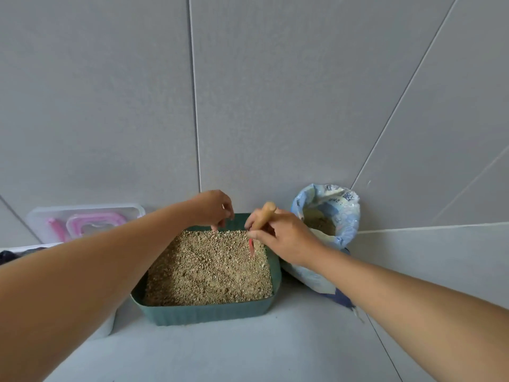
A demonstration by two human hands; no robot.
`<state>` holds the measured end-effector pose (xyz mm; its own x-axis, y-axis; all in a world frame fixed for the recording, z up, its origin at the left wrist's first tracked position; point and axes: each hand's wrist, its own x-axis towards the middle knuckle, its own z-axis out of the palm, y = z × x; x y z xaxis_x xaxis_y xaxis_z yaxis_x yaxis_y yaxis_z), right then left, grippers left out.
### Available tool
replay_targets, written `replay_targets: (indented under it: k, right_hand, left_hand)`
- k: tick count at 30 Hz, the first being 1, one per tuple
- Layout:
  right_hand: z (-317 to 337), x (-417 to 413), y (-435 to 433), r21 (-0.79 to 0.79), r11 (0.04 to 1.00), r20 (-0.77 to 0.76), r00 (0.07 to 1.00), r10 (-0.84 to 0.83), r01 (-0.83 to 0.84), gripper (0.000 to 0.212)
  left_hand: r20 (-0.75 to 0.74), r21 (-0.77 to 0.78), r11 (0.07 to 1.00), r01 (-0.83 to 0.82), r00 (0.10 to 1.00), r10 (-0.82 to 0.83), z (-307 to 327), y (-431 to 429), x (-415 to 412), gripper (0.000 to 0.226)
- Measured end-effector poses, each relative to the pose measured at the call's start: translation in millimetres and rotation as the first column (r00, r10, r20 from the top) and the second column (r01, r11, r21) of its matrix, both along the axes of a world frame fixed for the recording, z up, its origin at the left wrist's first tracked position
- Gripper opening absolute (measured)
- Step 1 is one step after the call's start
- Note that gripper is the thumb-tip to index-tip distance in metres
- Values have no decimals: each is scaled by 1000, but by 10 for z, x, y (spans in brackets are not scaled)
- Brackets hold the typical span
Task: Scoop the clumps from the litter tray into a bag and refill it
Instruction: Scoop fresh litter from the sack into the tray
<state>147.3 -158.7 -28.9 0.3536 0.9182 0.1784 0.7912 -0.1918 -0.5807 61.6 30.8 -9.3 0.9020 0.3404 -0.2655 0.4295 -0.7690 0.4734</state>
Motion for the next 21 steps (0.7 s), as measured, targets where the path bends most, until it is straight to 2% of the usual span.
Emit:
replay_targets:
  k: [3,7,9,13,15,17,18,21]
  right_hand:
    - [214,90,-23,213,941,-205,954,-219,261,15]
    - [538,325,-124,368,772,-310,851,-424,518,31]
    - [661,429,-161,423,666,-370,788,-492,614,33]
    - [853,727,-371,494,431,-396,637,-662,755,33]
    - [912,870,-511,515,351,-368,571,-733,782,31]
    - [905,969,-641,546,343,-304,562,-769,764,29]
    - [862,999,-688,552,374,-248,574,-780,746,30]
    - [628,1041,-773,468,560,4,632,-775,683,31]
  left_hand:
    - [44,-79,990,-114,992,118,77,27,-13,13]
    - [17,-71,994,-79,997,80,195,-65,48,12]
    - [33,-117,990,-80,996,84,208,-139,94,11]
    - [71,-174,984,-39,996,52,201,-420,256,11]
    - [87,-178,984,-9,996,25,195,-557,344,10]
    - [109,-206,979,-4,994,27,194,-669,438,10]
    - [123,-229,973,-15,991,44,199,-724,483,10]
    - [164,-335,939,-74,977,136,212,-901,606,15]
